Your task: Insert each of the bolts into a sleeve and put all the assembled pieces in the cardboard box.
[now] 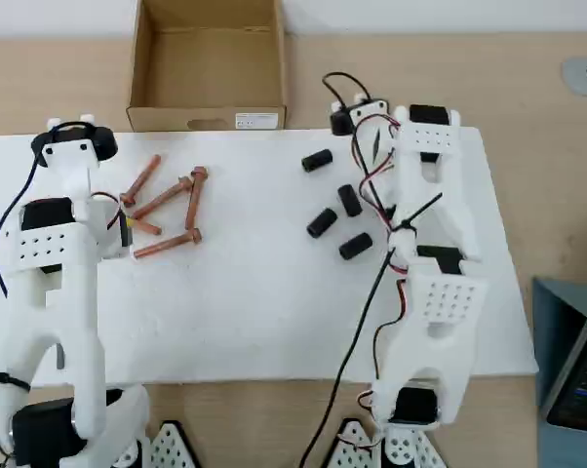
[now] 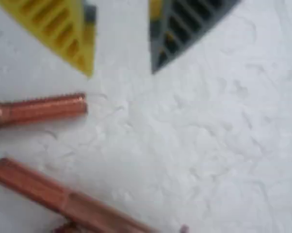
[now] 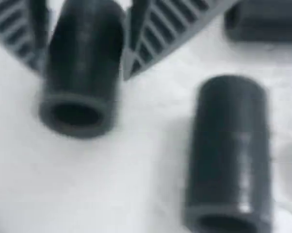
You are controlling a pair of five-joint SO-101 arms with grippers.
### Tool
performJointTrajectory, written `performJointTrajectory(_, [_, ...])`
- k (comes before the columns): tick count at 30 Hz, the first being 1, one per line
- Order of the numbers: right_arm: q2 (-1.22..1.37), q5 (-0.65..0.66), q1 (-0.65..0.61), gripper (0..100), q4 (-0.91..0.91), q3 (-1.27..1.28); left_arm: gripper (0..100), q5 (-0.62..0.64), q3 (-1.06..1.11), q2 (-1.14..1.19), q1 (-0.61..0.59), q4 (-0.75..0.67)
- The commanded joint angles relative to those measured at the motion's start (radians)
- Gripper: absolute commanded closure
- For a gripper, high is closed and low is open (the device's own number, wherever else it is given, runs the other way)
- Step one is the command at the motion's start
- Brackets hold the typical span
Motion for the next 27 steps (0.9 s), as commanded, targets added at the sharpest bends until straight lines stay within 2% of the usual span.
performJointTrajectory(1, [0.038,0.005,-0.001,98.9,-0.029,-0.004,91,0.008,-0.014,0.001,-0.003,-0.006])
performJointTrajectory(8, [0.031,-0.003,-0.002,98.8,0.032,-0.082,91,0.008,0.014,-0.007,-0.009,0.005])
performJointTrajectory(18, [-0.114,-0.006,0.002,98.8,0.233,-0.286,91,0.008,-0.135,-0.008,-0.002,0.175])
performJointTrajectory(25, [-0.300,-0.061,0.005,98.8,0.308,-0.254,91,0.015,-0.305,0.001,0.109,0.330])
performJointTrajectory(27, [-0.364,-0.083,0.005,98.8,0.319,-0.223,91,0.058,-0.351,0.001,0.143,0.348])
